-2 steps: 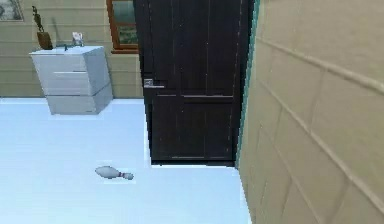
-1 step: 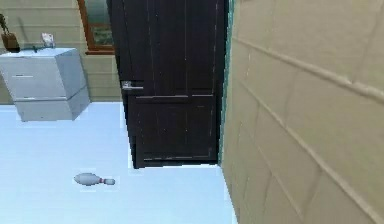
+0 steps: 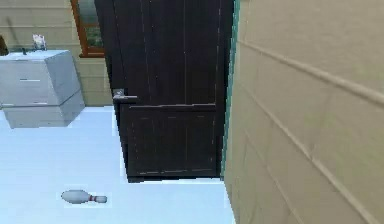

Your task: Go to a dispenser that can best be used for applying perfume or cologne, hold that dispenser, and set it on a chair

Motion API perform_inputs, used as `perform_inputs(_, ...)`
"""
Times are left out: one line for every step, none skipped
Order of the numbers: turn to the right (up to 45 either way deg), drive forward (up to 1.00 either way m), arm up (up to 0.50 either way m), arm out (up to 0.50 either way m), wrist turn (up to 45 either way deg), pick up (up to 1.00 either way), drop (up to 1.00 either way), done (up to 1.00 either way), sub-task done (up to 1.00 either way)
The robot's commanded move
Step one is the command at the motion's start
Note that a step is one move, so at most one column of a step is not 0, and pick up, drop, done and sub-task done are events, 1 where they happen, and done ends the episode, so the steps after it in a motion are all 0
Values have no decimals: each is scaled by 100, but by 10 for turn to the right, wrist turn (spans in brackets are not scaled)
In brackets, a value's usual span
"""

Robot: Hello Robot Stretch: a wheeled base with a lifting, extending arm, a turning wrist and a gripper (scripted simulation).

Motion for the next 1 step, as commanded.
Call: perform_inputs(-270,0,0,0,0,0,0,0,0)
